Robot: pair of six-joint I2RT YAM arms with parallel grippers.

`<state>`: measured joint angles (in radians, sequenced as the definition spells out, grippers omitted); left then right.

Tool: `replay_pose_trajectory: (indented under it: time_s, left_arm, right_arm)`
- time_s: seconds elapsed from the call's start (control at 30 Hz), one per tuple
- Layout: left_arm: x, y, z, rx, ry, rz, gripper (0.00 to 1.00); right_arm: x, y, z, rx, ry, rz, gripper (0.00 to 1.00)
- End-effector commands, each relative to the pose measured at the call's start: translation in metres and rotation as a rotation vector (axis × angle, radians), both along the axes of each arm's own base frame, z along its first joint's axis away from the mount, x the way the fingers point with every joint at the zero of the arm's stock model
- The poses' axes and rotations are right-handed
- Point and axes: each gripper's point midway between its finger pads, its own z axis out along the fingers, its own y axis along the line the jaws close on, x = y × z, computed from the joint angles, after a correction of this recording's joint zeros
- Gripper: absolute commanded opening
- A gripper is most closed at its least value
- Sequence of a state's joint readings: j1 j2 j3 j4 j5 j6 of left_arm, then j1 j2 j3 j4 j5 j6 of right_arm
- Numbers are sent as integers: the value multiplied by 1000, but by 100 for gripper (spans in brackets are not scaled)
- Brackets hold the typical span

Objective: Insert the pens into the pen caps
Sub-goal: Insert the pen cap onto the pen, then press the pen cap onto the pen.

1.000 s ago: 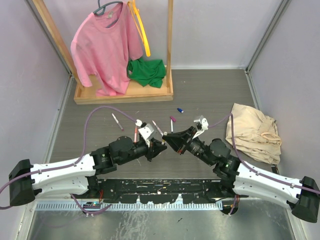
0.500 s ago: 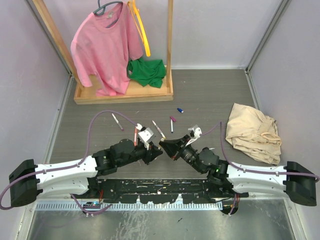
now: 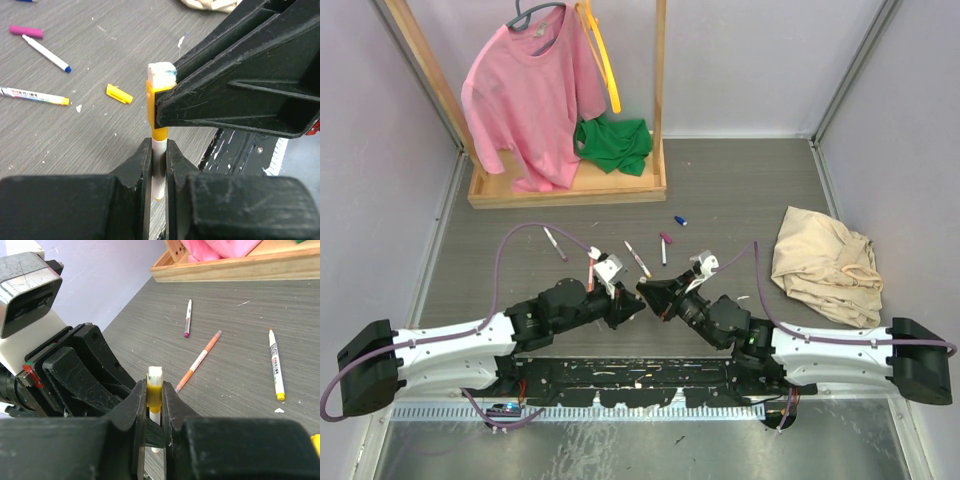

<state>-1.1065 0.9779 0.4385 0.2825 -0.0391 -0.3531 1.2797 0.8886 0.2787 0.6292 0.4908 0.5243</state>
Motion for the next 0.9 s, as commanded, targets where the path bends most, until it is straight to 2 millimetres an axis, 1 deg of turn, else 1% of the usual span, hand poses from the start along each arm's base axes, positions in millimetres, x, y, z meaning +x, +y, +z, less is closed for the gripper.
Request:
replay_pose_trajectory:
  time_s: [0.0, 0.13, 0.27, 0.4, 0.47, 0.57, 0.7, 0.77, 0.87]
  left_arm:
    - [37, 1, 130, -403, -196, 150, 0]
    - [34, -3, 129, -390, -187, 118, 0]
    - [32, -10, 129, -371, -185, 85, 0]
    - [32, -18, 127, -346, -175, 65, 0]
    - [32, -18, 126, -343, -173, 64, 0]
    - [31, -17, 127, -348, -174, 66, 0]
    - [31, -16, 126, -348, -174, 68, 0]
    - [31, -17, 127, -348, -174, 66, 0]
    - [31, -18, 127, -347, -172, 63, 0]
  right_arm:
    - [-33, 8, -17, -184, 15, 164, 7]
    - [-19, -1, 28, -171, -33, 83, 20]
    - [-10, -10, 74, -129, -94, 23, 40]
    - [-3, -22, 114, -109, -133, -33, 51]
    - [-2, -29, 129, -103, -145, -52, 55]
    - [3, -40, 144, -86, -151, -100, 57]
    - [14, -46, 154, -116, -115, -185, 58]
    - [19, -43, 157, -146, -97, -210, 58]
    - [22, -30, 155, -200, -75, -178, 58]
